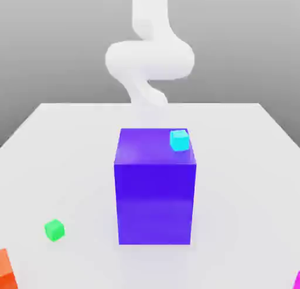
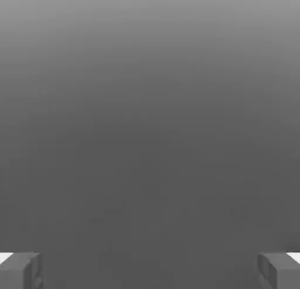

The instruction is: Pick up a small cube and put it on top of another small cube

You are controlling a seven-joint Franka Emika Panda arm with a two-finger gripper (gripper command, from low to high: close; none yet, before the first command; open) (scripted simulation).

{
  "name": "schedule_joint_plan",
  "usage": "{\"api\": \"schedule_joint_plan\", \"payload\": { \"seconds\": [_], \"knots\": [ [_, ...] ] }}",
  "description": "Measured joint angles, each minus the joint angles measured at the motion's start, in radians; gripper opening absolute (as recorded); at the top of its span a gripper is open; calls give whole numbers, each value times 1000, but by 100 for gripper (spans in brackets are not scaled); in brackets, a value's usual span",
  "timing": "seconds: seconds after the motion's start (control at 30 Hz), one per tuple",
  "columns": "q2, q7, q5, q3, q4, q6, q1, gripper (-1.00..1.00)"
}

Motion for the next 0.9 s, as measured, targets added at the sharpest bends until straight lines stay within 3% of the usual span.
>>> {"api": "schedule_joint_plan", "payload": {
  "seconds": [0.3, 0.53, 0.9],
  "knots": [
    [334, -348, 96, -58, 84, 35, 181, 0],
    [588, -602, 153, -43, 148, 63, 267, 0],
    [972, -905, 100, 21, 244, 123, 371, 0]
  ]
}}
